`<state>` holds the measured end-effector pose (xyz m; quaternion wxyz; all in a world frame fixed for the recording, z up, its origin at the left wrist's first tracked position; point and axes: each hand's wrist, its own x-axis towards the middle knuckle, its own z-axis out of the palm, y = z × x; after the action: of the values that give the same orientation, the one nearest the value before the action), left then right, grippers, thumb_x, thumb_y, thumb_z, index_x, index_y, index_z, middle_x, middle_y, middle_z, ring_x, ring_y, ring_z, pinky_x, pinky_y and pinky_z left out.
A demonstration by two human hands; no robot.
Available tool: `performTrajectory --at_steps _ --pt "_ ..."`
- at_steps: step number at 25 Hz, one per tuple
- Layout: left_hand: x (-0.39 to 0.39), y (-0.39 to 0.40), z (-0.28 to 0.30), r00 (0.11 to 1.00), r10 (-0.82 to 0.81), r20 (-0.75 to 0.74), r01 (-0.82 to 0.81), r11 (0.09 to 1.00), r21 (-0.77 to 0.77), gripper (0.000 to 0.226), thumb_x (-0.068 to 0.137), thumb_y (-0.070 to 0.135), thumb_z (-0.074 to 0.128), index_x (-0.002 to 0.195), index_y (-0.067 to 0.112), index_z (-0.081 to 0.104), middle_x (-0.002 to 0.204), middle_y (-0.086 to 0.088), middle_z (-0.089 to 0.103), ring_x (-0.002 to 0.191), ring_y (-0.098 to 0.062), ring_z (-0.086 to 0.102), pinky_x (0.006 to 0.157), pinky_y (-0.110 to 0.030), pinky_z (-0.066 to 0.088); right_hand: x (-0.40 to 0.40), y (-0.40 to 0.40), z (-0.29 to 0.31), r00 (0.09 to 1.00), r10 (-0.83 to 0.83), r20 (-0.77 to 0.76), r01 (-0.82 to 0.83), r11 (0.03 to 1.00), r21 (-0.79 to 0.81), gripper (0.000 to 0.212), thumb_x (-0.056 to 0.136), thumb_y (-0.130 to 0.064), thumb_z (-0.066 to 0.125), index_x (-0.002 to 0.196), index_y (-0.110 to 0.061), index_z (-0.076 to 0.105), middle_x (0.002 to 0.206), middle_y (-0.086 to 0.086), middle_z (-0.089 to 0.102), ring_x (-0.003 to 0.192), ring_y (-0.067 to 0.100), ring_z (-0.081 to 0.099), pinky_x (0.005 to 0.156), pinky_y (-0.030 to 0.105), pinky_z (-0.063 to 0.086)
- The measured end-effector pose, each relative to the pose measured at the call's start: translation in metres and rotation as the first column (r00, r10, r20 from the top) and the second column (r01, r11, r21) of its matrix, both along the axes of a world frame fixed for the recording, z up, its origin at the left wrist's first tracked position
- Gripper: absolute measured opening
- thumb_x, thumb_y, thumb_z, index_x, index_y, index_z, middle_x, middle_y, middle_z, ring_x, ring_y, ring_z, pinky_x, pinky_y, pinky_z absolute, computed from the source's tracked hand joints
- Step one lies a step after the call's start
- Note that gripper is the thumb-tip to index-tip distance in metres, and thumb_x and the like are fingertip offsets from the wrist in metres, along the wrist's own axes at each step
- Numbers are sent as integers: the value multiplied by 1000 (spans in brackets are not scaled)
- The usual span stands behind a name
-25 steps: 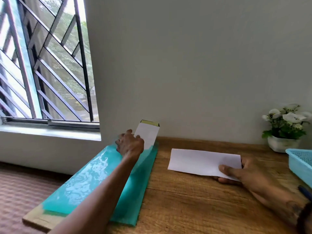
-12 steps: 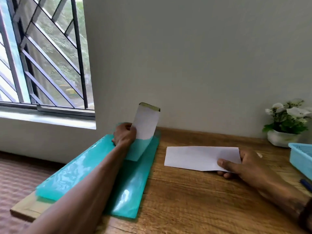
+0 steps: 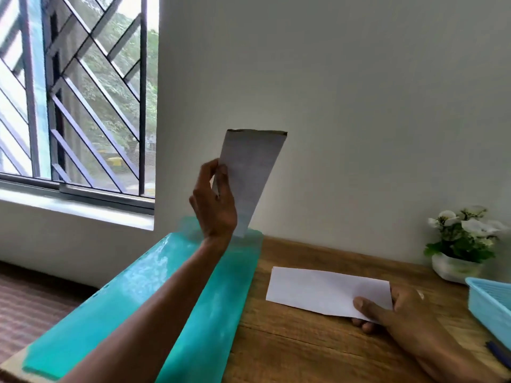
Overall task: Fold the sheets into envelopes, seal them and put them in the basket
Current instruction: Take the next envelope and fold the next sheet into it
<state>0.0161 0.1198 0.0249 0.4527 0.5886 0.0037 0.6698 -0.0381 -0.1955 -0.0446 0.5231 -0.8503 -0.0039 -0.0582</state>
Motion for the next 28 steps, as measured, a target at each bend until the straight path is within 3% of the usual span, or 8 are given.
performTrajectory --at_steps 3,5,7,12,15,20,23,28 --pt "-5 -14 1 998 -44 40 41 995 90 16 107 20 59 117 14 69 107 8 72 95 3 66 84 -9 52 0 -1 4 1000 8 -12 -8 1000 25 40 93 -24 74 128 -14 59 74 6 81 61 19 77 67 29 57" --pt "-6 -17 -3 999 -46 8 44 989 138 16 108 18 57 117 12 68 105 7 71 91 5 65 80 -5 50 2 -4 5 999 -32 -15 33 991 131 37 92 -20 76 124 -9 59 74 9 80 61 24 78 63 30 56" --pt "-6 -19 -6 1000 -9 -15 12 988 153 16 109 15 54 115 11 68 102 6 69 87 -2 63 78 -6 48 4 -6 7 995 -104 -12 104 962 251 36 89 -16 79 117 -6 60 77 10 77 58 26 77 59 29 54" --pt "-5 -15 -12 966 163 -200 -98 949 300 24 98 19 46 102 16 70 92 0 68 88 -17 57 82 -30 34 10 -24 21 971 -219 90 139 835 532 25 91 -12 77 112 -6 66 68 12 78 54 23 74 64 31 55" --pt "-4 -12 -19 894 293 -338 -114 880 460 30 95 31 44 91 22 72 81 5 65 79 -14 55 80 -31 24 11 -39 31 972 -204 119 87 779 621 30 90 -13 76 118 -4 67 75 18 78 58 26 71 63 35 49" --pt "-1 -19 -34 836 334 -435 -34 823 567 40 95 44 46 74 21 70 69 7 63 71 -14 58 81 -33 27 1 -30 28 970 -172 169 75 880 469 34 90 -21 77 119 -11 62 87 17 79 60 20 75 64 28 53" --pt "3 -19 -39 832 319 -453 -5 822 570 47 100 52 50 74 21 73 70 8 64 70 -11 57 84 -32 29 -7 -21 27 947 -225 227 139 929 343 38 94 -27 72 124 -10 58 92 14 74 62 13 69 55 17 42" --pt "7 -21 -45 840 177 -513 95 883 460 43 102 49 58 75 21 77 76 7 72 70 -13 63 92 -43 47 -10 -22 26 918 -219 332 128 953 274 33 97 -23 69 125 -10 59 78 2 69 60 0 60 53 10 36"
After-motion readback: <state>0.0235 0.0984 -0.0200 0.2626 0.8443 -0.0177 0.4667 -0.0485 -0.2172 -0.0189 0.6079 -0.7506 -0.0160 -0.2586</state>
